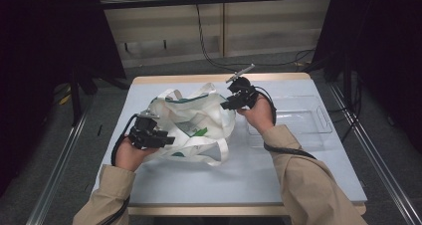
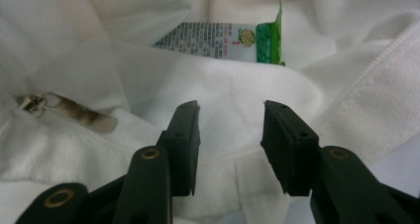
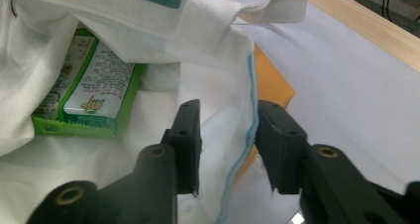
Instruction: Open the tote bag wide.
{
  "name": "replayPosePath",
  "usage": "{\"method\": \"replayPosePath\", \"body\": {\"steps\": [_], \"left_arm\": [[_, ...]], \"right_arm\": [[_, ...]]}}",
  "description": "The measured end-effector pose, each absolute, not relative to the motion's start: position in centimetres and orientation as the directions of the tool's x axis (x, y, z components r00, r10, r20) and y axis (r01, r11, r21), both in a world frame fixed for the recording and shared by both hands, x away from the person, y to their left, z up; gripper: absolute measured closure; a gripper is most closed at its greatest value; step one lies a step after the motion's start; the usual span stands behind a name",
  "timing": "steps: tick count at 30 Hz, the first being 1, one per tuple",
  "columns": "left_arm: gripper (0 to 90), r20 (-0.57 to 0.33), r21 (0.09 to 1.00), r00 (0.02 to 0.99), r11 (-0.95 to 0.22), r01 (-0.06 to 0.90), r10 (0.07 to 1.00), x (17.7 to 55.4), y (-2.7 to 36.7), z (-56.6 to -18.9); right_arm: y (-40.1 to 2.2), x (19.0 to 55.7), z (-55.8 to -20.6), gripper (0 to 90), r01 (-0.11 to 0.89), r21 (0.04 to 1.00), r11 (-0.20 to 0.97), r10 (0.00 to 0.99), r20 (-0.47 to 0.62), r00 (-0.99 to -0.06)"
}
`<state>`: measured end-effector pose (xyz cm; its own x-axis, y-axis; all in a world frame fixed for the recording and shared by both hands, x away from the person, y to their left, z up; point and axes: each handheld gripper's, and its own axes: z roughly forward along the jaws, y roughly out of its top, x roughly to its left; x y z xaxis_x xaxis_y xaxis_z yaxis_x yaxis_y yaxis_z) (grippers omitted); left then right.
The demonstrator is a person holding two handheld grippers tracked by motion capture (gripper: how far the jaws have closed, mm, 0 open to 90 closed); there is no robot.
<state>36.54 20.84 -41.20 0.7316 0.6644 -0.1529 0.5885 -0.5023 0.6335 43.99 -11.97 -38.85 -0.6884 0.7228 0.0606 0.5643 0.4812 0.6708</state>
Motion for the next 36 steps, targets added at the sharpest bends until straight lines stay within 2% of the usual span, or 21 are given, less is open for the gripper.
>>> {"method": "replayPosePath", "body": {"steps": [10, 20, 36], "left_arm": [[56.8, -0.152, 0.652, 0.740, -0.497, 0.573, 0.655, 37.4, 20.0, -40.8], [61.4, -0.142, 0.675, 0.744, -0.486, 0.555, 0.653, 38.1, 20.1, -39.6], [65.8, -0.115, 0.703, 0.741, -0.472, 0.531, 0.662, 39.1, 19.3, -36.8]], "right_arm": [[-12.4, 42.0, -37.5, 61.7, 0.530, 0.704, 0.472, 0.712, 0.049, -0.700], [-10.5, 38.7, -38.3, 77.0, 0.499, 0.702, 0.508, 0.621, 0.103, -0.777], [-9.3, 36.1, -39.1, 77.4, 0.477, 0.712, 0.516, 0.560, 0.140, -0.816]]}}
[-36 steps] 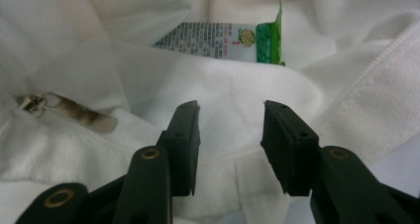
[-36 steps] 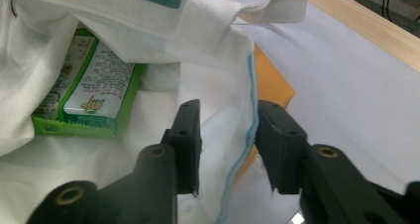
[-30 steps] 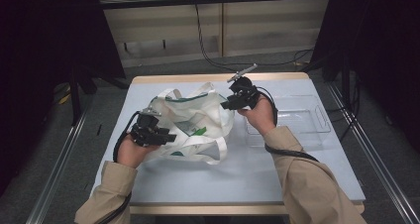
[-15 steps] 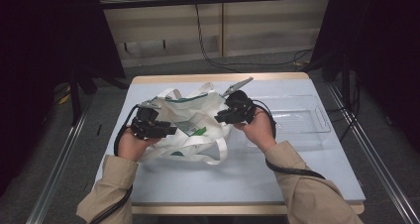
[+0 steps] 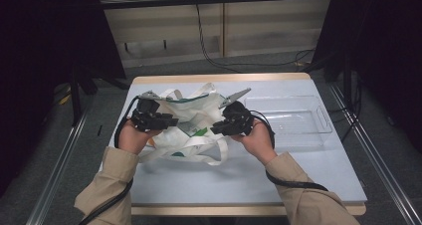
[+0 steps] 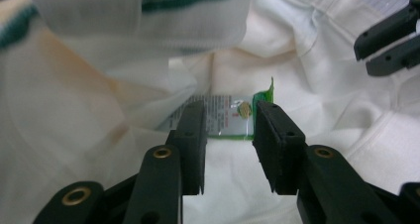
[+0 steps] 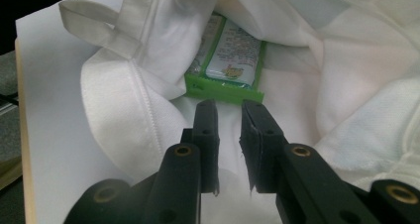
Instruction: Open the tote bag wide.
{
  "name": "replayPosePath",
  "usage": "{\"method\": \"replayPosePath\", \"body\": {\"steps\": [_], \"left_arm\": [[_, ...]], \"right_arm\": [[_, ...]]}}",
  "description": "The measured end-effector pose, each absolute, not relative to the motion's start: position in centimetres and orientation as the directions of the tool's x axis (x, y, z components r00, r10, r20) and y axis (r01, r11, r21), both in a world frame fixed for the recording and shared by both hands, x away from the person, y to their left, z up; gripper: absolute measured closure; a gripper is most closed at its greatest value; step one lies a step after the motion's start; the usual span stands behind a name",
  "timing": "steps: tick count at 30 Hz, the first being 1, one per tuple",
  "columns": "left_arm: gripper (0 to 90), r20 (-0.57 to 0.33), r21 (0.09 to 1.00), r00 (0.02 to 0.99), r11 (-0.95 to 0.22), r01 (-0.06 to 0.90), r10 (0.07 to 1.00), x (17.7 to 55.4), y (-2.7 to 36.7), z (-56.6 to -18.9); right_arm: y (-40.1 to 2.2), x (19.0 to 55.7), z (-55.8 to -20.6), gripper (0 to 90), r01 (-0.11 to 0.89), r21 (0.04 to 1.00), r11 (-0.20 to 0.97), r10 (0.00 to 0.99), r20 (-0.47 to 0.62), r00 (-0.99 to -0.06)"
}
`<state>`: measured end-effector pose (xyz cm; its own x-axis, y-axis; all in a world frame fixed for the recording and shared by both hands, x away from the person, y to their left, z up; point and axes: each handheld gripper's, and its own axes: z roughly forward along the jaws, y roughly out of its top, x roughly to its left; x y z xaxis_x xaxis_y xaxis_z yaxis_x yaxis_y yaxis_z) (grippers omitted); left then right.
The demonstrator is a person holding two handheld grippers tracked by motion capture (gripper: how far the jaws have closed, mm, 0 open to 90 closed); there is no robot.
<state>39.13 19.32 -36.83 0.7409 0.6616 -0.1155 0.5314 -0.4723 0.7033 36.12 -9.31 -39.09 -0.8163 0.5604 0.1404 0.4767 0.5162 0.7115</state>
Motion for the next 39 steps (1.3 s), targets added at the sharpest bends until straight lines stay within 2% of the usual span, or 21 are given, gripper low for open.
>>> {"method": "replayPosePath", "body": {"steps": [8, 10, 15, 17, 25, 27, 30, 37, 39], "left_arm": [[63.1, -0.060, 0.724, 0.735, -0.478, 0.497, 0.675, 40.2, 18.9, -36.0], [62.7, -0.075, 0.742, 0.718, -0.442, 0.503, 0.692, 40.4, 18.8, -35.9], [57.0, -0.048, 0.737, 0.713, -0.457, 0.497, 0.699, 40.8, 18.9, -35.9], [55.9, -0.061, 0.751, 0.698, -0.428, 0.503, 0.713, 41.0, 18.9, -36.0], [53.6, -0.047, 0.752, 0.702, -0.438, 0.493, 0.710, 42.0, 18.6, -36.7], [52.3, -0.019, 0.742, 0.713, -0.468, 0.480, 0.701, 42.2, 18.6, -36.9], [59.2, -0.005, 0.736, 0.713, -0.480, 0.477, 0.702, 42.4, 18.5, -36.9], [86.0, -0.001, 0.760, 0.683, -0.444, 0.476, 0.731, 42.6, 18.3, -36.8], [89.1, -0.004, 0.755, 0.678, -0.442, 0.484, 0.735, 42.7, 18.3, -36.8]], "right_arm": [[-9.6, 35.4, -39.4, 76.9, 0.475, 0.713, 0.515, 0.548, 0.152, -0.823], [-9.6, 35.3, -39.5, 76.8, 0.479, 0.709, 0.518, 0.545, 0.158, -0.823], [-9.5, 35.3, -39.9, 76.5, 0.477, 0.699, 0.534, 0.536, 0.157, -0.830], [-9.4, 35.3, -40.1, 76.5, 0.476, 0.698, 0.536, 0.532, 0.158, -0.832], [-8.9, 35.3, -40.4, 75.9, 0.467, 0.684, 0.560, 0.520, 0.149, -0.841], [-8.8, 35.3, -40.5, 75.8, 0.467, 0.682, 0.563, 0.520, 0.148, -0.842], [-8.8, 35.3, -40.5, 75.1, 0.467, 0.683, 0.562, 0.520, 0.147, -0.841], [-8.8, 35.3, -40.4, 74.5, 0.466, 0.682, 0.563, 0.518, 0.147, -0.842], [-8.7, 35.3, -40.5, 74.5, 0.466, 0.678, 0.568, 0.517, 0.147, -0.843]]}}
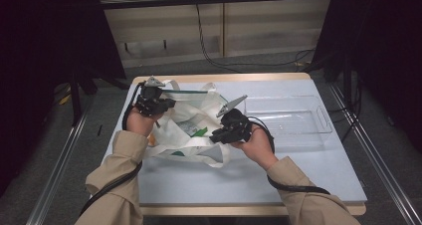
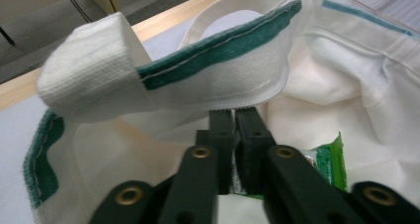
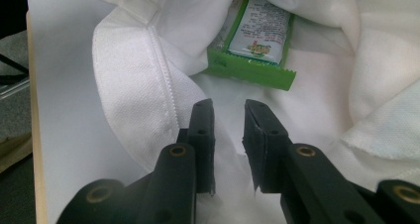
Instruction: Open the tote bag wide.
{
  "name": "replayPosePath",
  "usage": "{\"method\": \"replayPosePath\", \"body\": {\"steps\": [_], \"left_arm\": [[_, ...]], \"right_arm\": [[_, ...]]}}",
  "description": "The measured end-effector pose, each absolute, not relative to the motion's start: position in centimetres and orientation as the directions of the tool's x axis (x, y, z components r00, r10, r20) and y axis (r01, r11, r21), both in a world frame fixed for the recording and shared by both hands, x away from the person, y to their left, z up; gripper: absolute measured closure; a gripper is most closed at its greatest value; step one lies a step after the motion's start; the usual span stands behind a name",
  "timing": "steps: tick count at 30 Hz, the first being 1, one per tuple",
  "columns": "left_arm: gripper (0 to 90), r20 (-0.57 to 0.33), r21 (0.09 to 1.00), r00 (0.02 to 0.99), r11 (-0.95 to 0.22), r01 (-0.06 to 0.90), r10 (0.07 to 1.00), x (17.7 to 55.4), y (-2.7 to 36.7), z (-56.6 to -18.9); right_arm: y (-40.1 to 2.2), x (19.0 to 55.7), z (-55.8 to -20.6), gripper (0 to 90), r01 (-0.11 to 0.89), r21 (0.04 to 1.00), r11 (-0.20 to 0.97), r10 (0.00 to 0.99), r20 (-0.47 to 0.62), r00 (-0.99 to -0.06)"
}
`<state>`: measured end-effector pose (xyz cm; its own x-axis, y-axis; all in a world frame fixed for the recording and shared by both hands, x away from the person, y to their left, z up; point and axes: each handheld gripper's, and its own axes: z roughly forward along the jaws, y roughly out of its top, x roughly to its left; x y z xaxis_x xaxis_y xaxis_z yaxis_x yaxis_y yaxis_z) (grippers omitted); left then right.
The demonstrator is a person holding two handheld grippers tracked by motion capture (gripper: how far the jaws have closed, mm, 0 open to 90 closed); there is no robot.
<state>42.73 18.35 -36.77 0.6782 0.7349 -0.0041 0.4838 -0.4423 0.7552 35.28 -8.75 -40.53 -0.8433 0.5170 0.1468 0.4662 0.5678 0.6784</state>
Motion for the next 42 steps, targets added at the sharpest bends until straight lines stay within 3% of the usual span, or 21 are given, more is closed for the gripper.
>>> {"method": "replayPosePath", "body": {"steps": [11, 19, 42], "left_arm": [[90.0, -0.046, 0.752, 0.631, -0.389, 0.532, 0.774, 43.4, 19.4, -37.1], [90.0, -0.037, 0.728, 0.615, -0.400, 0.556, 0.788, 44.9, 19.7, -37.0], [90.0, -0.068, 0.673, 0.575, -0.389, 0.630, 0.815, 48.1, 20.5, -38.8]], "right_arm": [[-8.8, 35.0, -41.1, 77.0, 0.470, 0.670, 0.575, 0.507, 0.160, -0.847], [-8.7, 34.5, -41.9, 90.0, 0.475, 0.660, 0.582, 0.491, 0.181, -0.852], [-9.1, 33.7, -44.2, 90.0, 0.478, 0.662, 0.577, 0.485, 0.193, -0.853]]}}
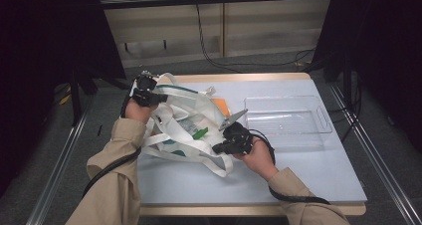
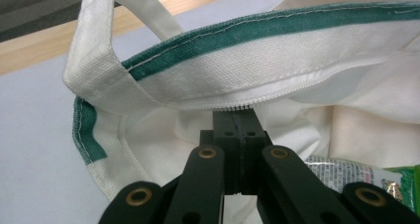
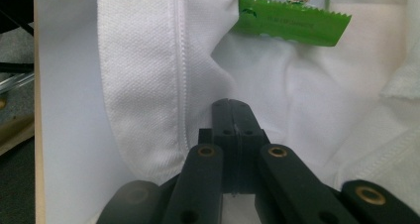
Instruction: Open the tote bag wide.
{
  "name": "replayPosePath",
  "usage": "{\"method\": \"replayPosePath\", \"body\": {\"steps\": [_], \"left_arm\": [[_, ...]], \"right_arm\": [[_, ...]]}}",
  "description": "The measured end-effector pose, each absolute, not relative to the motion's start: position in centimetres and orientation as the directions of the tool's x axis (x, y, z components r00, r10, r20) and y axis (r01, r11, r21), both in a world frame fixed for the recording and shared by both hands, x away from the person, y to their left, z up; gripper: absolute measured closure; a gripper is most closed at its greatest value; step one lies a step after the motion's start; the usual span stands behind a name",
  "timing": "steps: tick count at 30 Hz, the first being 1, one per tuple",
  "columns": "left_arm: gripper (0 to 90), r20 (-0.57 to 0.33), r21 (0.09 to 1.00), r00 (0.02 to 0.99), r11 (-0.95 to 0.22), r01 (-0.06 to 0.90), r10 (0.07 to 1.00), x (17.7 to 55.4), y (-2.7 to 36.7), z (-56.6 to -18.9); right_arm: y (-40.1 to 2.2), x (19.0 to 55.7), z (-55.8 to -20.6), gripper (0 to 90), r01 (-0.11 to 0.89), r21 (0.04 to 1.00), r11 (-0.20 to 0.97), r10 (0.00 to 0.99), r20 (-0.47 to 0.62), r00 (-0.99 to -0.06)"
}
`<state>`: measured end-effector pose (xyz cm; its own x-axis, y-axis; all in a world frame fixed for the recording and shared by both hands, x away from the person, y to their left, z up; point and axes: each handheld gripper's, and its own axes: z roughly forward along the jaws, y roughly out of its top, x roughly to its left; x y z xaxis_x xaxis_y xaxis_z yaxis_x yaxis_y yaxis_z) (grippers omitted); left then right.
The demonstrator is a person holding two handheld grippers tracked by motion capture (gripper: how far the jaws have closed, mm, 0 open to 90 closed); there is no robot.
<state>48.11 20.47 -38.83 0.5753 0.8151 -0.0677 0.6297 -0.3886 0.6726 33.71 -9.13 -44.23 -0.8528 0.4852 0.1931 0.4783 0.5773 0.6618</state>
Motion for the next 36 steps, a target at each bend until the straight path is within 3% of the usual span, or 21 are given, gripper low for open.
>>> {"method": "replayPosePath", "body": {"steps": [36], "left_arm": [[90.0, -0.126, 0.625, 0.534, -0.351, 0.697, 0.836, 49.7, 22.0, -42.9]], "right_arm": [[-8.5, 33.0, -46.8, 90.0, 0.469, 0.607, 0.642, 0.471, 0.171, -0.866]]}}
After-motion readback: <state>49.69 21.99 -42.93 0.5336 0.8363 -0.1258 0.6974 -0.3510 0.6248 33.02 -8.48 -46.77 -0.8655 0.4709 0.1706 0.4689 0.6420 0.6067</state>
